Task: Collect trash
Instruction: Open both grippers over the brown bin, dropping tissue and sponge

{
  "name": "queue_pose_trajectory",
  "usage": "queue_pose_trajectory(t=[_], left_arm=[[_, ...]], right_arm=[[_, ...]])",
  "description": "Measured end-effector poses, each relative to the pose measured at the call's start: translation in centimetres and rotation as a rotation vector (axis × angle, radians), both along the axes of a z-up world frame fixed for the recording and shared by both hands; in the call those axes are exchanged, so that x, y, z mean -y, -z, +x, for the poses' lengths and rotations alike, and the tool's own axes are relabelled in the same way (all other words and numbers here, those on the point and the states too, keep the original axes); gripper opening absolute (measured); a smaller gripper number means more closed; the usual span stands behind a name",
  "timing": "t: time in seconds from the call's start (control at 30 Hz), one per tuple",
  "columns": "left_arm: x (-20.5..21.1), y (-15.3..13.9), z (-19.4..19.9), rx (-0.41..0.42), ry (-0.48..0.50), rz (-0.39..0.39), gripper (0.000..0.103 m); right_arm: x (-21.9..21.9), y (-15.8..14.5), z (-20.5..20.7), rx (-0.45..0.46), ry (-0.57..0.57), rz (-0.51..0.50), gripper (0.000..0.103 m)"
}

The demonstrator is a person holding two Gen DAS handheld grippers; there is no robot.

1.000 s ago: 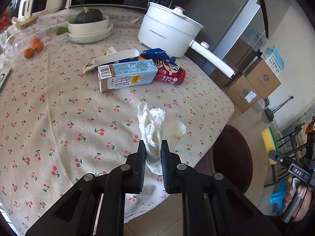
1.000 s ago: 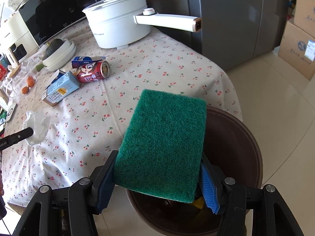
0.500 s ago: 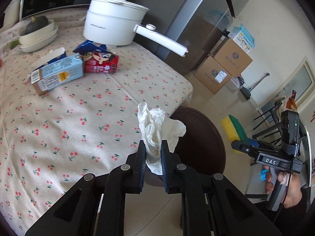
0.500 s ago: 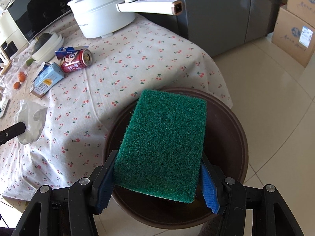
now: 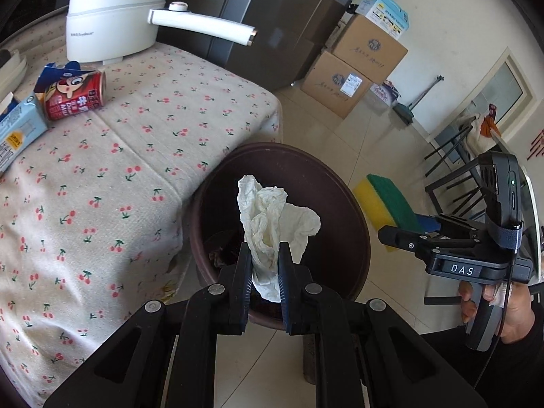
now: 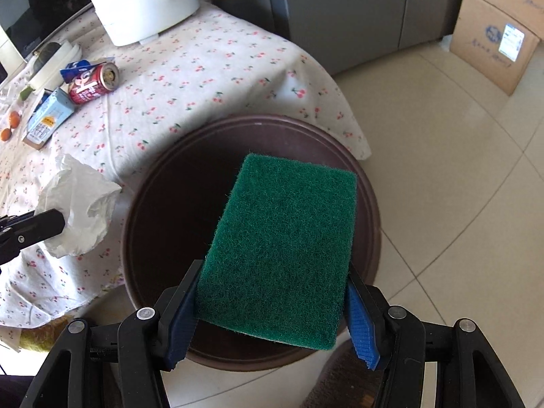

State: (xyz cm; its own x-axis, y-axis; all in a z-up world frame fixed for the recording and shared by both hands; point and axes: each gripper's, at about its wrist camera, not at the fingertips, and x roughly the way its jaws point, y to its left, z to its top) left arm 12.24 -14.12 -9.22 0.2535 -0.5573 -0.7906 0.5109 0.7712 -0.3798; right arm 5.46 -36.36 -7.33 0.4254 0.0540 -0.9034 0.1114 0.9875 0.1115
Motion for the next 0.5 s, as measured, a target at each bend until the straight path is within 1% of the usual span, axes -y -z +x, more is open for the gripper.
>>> queue_pose_trajectory(t=[0.07, 0.13, 0.17, 0.2, 0.23, 0.27, 0.3, 0.33, 0.43, 0.5], left_arm=[[0.8, 0.5, 0.0, 0.002, 0.005, 0.037, 0.017], [1.2, 0.9, 0.0, -0.001, -0.002, 0.070, 0.025], [1.2, 1.1, 0.1, 0.000, -0.013, 0.085, 0.037], [1.1, 1.1, 0.1, 0.004, -0.027, 0.098, 0.055], [0.9, 1.2, 0.1, 0.009, -0.038, 0.110, 0.065], [0.8, 1.2, 0.1, 0.017, -0.046, 0.124, 0.079], [0.5, 1.1, 0.1, 0.029, -0.052, 0.139, 0.083], [0.3, 1.1, 0.1, 0.040, -0.057, 0.154, 0.085], [-0.6, 1.2, 0.3, 0.055, -0.085, 0.184, 0.093], [-1.3, 1.2, 0.5, 0.062, -0.116, 0.199, 0.103]], right_arm=[[0.4, 0.2, -0.2, -0.007, 0.005, -0.001, 0.065], [0.8, 0.3, -0.3, -0.012, 0.010, 0.002, 0.065], [0.9, 0.3, -0.4, -0.014, 0.012, 0.003, 0.065], [1.0, 0.3, -0.4, -0.014, 0.013, 0.004, 0.065], [1.1, 0.3, -0.4, -0.015, 0.013, 0.005, 0.065], [1.1, 0.3, -0.4, -0.014, 0.013, 0.006, 0.065], [1.2, 0.3, -0.4, -0.014, 0.013, 0.007, 0.065], [1.2, 0.3, -0.4, -0.014, 0.012, 0.008, 0.065], [1.1, 0.3, -0.3, -0.014, 0.009, 0.010, 0.065], [0.9, 0.3, -0.2, -0.015, 0.008, 0.011, 0.065]])
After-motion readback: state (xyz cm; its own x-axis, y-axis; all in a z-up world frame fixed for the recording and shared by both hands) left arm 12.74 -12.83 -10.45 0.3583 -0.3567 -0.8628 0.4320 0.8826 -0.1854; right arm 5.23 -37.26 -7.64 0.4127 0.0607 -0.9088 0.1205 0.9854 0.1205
